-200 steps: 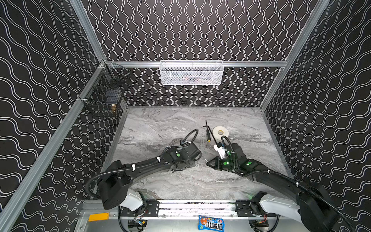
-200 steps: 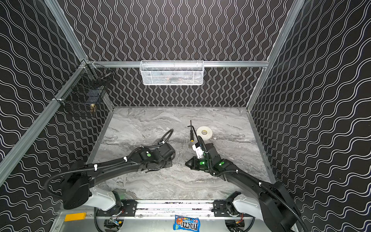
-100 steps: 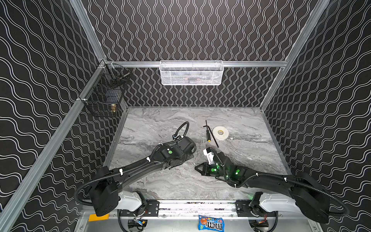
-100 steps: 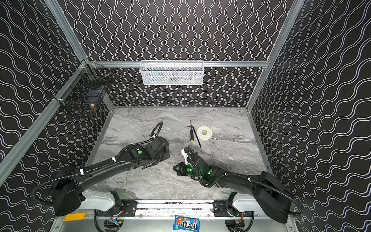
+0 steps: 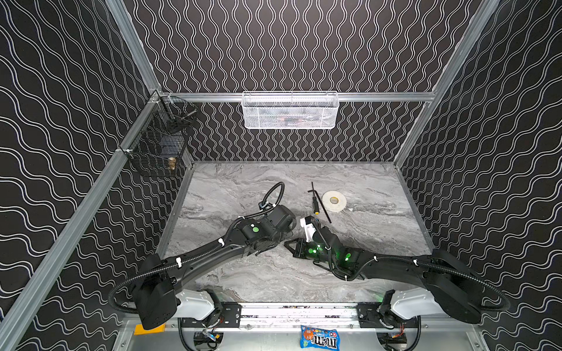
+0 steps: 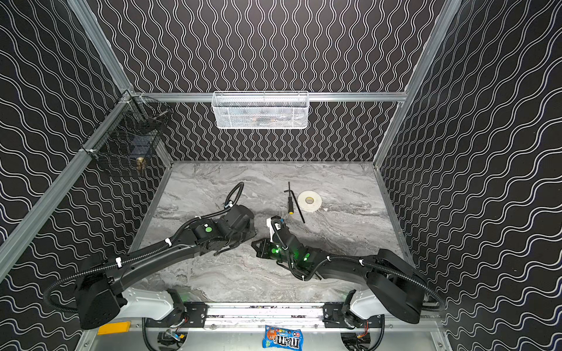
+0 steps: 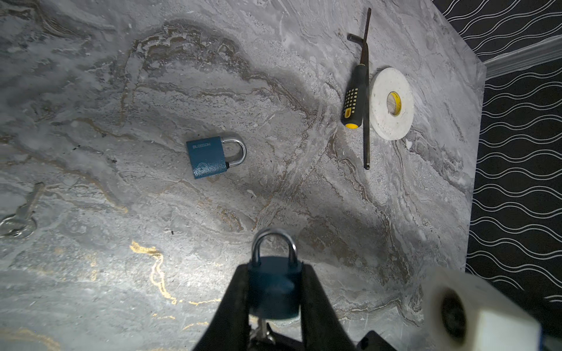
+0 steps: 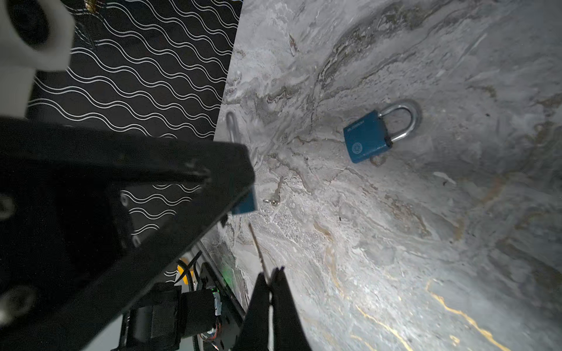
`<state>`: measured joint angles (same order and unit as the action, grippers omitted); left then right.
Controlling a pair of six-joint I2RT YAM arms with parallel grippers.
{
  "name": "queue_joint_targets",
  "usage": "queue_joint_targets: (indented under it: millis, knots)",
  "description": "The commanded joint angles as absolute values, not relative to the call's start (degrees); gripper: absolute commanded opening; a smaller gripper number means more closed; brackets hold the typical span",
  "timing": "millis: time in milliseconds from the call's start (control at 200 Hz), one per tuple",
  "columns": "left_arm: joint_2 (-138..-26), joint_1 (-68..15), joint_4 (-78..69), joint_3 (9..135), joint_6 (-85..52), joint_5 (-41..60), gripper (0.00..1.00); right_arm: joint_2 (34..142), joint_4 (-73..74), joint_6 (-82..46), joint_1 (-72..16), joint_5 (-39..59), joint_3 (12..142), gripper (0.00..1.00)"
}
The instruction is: Unlock with the key
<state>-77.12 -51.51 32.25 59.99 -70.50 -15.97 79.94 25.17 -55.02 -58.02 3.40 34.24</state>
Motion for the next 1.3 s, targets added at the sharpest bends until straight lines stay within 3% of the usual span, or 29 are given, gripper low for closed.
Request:
queue_joint_targets:
  millis: [0,1296]
  knots:
    - [-76.7,-51.4,33.2,60.5,-71.0,-17.8,0.05,79.4,27.6,-55.6,-58.0,1.8,34.3,0.00]
    - [-76.8,-51.4,32.5,59.0,-71.0,-17.5,0.00,80.2,34.9,-60.7,-55.3,5.1,32.8,0.00]
